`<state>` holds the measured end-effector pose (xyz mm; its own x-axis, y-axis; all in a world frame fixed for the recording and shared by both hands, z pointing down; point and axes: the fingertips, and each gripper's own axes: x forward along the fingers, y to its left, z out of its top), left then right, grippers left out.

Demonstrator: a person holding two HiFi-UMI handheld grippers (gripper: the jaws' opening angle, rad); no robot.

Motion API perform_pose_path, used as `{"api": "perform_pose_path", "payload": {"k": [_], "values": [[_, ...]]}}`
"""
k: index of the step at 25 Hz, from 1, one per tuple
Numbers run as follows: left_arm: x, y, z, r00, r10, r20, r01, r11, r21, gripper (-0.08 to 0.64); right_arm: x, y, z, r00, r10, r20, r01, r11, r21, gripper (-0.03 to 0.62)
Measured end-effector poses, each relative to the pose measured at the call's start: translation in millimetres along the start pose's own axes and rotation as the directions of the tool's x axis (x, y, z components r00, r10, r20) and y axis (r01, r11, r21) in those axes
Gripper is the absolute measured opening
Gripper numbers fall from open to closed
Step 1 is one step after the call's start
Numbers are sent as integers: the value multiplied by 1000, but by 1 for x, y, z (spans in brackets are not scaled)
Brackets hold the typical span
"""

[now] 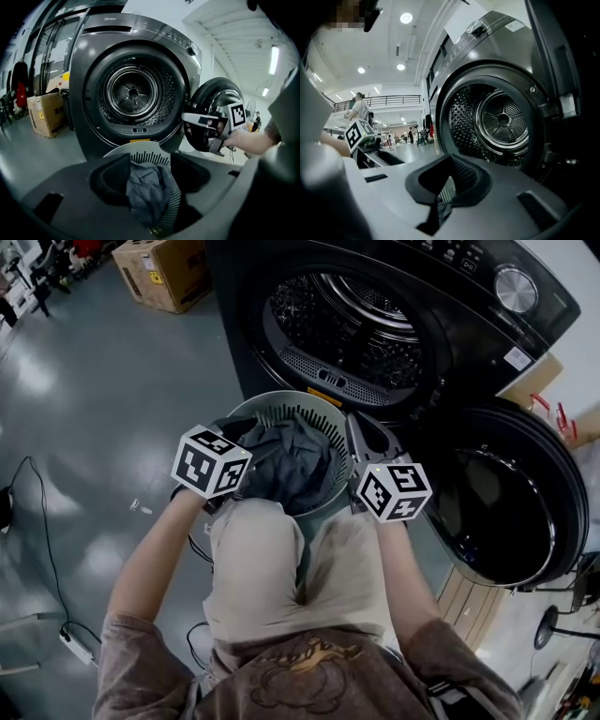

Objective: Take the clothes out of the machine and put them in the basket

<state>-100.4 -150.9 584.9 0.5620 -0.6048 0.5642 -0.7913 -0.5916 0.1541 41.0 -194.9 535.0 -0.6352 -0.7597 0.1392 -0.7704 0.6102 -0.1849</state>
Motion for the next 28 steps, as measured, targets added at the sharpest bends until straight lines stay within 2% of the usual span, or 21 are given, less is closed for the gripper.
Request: {"api": "perform_pose_path", "payload": {"k": [8, 11, 14, 17, 21, 28], "values": [[31, 12, 4, 997, -81, 16, 82, 993, -88, 272, 20, -11, -13, 996, -16, -87, 19, 1000, 25, -5], [29, 23, 20, 996, -92, 23, 94, 990, -109, 272, 29, -7, -7, 990, -12, -138, 18, 999, 40, -5], [10, 40, 49, 996, -85, 36, 89, 987, -135, 267, 42, 9, 17, 979, 10, -201, 0, 999, 48, -5], [-25, 54, 89, 996, -80, 48, 87, 982, -166, 264, 54, 35, 63, 968, 41, -248, -27, 998, 56, -5], [-84, 56, 149, 995, -85, 56, 96, 970, -223, 262, 54, 70, 144, 957, 75, -279, -59, 996, 67, -5], [-203, 34, 268, 991, -96, 95, 119, 953, -279, 219, 39, 118, 305, 960, 67, -270, -45, 995, 86, -5]]}}
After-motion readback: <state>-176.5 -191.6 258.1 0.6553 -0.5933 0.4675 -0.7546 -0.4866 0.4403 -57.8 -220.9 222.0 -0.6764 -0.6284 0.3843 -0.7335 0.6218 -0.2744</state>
